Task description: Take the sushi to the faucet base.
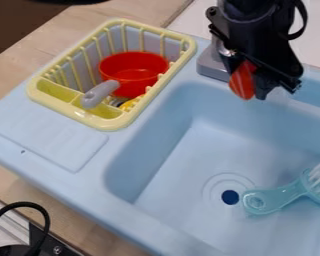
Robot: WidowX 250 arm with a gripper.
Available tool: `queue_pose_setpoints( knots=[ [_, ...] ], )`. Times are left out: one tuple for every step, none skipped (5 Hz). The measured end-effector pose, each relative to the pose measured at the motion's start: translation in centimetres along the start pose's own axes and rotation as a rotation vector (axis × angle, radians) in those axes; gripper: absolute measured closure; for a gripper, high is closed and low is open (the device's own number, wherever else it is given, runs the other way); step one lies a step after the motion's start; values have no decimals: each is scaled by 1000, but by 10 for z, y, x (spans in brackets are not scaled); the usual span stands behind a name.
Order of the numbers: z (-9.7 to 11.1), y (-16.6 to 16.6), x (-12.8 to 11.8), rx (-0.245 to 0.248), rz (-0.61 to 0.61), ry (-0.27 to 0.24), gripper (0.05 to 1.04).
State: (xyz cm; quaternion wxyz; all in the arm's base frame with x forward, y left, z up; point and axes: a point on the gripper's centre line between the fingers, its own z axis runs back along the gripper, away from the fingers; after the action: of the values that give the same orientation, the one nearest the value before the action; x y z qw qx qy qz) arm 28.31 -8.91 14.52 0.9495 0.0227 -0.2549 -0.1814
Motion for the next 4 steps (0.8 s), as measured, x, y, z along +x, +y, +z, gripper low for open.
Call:
queue_pose_setpoints(
  knots=[
    [-8,5,1,10,64,-5,535],
    [-9,11,4,5,138,-19,535],
    [-10,21,11,6,208,-31,535],
    [-10,28,13,27,267,-11,535]
  ],
)
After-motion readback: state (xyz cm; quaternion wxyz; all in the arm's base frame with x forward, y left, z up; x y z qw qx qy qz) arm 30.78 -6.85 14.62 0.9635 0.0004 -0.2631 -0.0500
